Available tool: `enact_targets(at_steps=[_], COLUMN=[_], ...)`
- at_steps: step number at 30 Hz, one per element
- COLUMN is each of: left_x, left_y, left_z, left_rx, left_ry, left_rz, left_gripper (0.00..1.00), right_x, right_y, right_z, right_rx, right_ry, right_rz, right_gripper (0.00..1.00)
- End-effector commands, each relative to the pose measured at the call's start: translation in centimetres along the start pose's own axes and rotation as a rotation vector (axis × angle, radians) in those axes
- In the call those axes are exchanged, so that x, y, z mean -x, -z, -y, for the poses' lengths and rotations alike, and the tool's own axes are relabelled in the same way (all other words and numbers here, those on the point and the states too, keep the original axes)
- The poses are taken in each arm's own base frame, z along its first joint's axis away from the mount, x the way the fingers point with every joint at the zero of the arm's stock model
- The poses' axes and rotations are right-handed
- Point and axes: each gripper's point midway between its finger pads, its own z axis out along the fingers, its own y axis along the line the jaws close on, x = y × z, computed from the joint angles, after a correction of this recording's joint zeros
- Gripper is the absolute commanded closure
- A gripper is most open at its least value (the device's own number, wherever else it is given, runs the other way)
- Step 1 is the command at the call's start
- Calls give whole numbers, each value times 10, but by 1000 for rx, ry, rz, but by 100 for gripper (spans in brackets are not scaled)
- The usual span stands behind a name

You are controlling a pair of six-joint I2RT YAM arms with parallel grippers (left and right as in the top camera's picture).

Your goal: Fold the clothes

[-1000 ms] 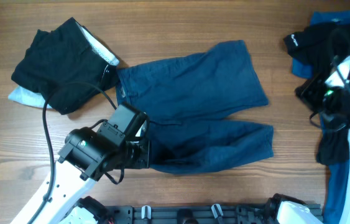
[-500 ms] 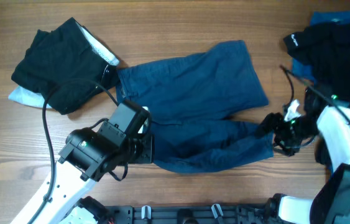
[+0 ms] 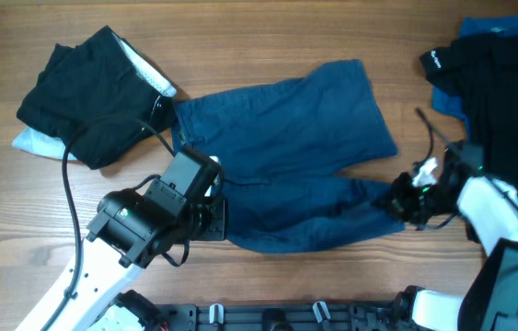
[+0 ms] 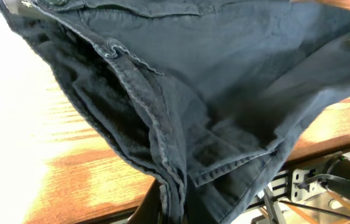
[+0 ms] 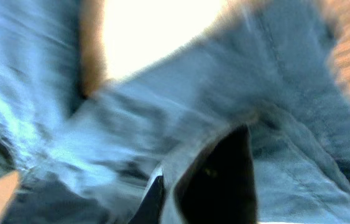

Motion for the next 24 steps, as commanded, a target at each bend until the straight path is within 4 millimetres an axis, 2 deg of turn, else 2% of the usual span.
enact_targets(at_steps=[1, 3, 5, 8, 10, 12, 13, 15, 18, 19, 20, 24], left_x=[-1, -7, -18, -24, -13, 2, 11, 26, 48, 55, 63, 102], left_y=[5, 5, 6, 7, 5, 2, 0, -7, -21, -27, -33, -52], left_z=[1, 5, 14, 11, 4, -3, -5, -16, -45, -52, -60, -93], left_rx=[-5, -32, -83, -74, -25, 24, 43, 104, 226, 239, 255, 272], left_ry=[6, 8, 12, 47, 49, 66, 67, 86, 154, 184, 212, 330], left_rz=[9, -24, -80, -106, -51, 11, 44, 84, 107, 104, 102, 158], left_gripper=[96, 96, 96, 96, 93, 90, 86, 85, 81, 81, 83, 92], right_x=[45, 52, 53, 58, 63, 66, 69, 74, 87, 91, 99, 129], right_y=[82, 115, 136, 144, 138, 124, 110, 88, 53, 45, 36, 23], right_z=[-27, -41, -57, -76, -85, -95, -102, -113, -135, -144, -162, -192], right_rx=[-77, -112, -103, -57, -36, -34, -33, -31, 7, 36, 100, 207], right_ry=[113, 144, 168, 200, 226, 250, 264, 270, 283, 303, 354, 367], right_rz=[211, 259, 288, 320, 320, 296, 273, 242, 215, 215, 227, 306], right_gripper=[96, 96, 96, 96, 96, 96, 96, 96, 96, 96, 96, 96])
